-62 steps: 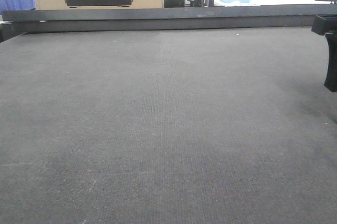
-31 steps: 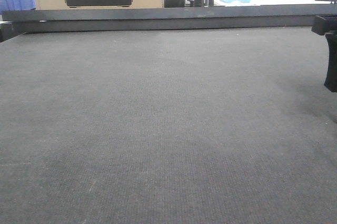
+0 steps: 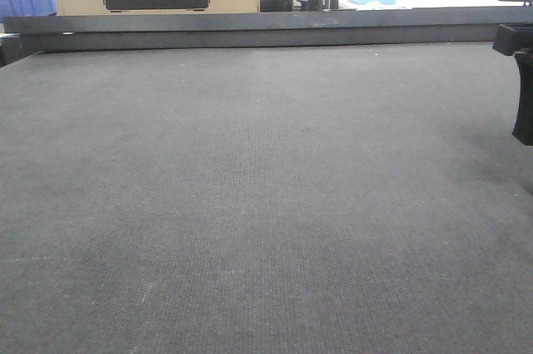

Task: Place valve from conveyor to right shelf box
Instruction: 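Lift the silver valve (left) and white handwheel valve (right) off the belt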

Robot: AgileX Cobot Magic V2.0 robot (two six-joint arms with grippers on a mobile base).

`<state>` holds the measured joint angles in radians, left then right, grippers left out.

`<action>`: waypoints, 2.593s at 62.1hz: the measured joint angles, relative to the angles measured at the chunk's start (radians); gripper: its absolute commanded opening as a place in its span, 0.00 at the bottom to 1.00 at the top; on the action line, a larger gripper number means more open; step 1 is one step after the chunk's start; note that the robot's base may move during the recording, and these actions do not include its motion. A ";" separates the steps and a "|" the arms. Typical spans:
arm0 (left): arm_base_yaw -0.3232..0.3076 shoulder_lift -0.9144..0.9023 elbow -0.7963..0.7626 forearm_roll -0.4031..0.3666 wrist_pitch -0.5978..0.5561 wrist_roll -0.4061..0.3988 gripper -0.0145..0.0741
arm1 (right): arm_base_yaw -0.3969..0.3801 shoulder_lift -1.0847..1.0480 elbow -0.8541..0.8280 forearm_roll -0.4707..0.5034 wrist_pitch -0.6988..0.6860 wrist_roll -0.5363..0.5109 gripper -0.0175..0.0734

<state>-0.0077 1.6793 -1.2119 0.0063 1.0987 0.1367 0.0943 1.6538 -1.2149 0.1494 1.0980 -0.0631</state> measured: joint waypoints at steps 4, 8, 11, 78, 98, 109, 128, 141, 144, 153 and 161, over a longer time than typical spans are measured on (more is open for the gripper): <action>0.000 0.000 0.000 0.006 0.000 -0.014 0.65 | 0.000 0.000 0.000 0.000 0.000 0.000 0.01; 0.000 0.000 0.000 0.011 0.000 -0.024 0.64 | 0.000 0.000 0.000 0.000 0.000 0.000 0.01; 0.000 0.000 0.000 0.013 0.000 -0.032 0.62 | 0.000 0.000 0.000 0.000 0.000 0.000 0.01; 0.000 -0.488 0.091 -0.006 -0.307 -0.060 0.04 | 0.000 -0.445 0.035 -0.064 -0.192 0.000 0.01; 0.000 -0.812 0.352 -0.019 -0.527 -0.060 0.04 | 0.000 -0.655 0.279 -0.068 -0.452 0.000 0.01; 0.000 -0.976 0.468 -0.021 -0.544 -0.060 0.04 | 0.000 -0.790 0.388 -0.068 -0.522 0.000 0.01; 0.000 -1.182 0.519 -0.021 -0.544 -0.060 0.04 | 0.000 -0.977 0.456 -0.068 -0.560 0.000 0.01; 0.000 -1.220 0.519 -0.021 -0.544 -0.060 0.04 | 0.000 -1.028 0.456 -0.068 -0.560 0.000 0.01; 0.000 -1.222 0.519 -0.021 -0.544 -0.060 0.04 | 0.000 -1.028 0.456 -0.068 -0.560 0.000 0.01; 0.000 -1.223 0.519 -0.021 -0.544 -0.060 0.04 | 0.000 -1.028 0.456 -0.068 -0.560 0.000 0.01; 0.000 -1.223 0.519 -0.021 -0.544 -0.060 0.04 | 0.000 -1.028 0.456 -0.068 -0.560 0.000 0.01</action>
<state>-0.0077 0.4560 -0.6926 -0.0145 0.5544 0.0763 0.0943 0.6257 -0.7594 0.0812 0.5384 -0.0631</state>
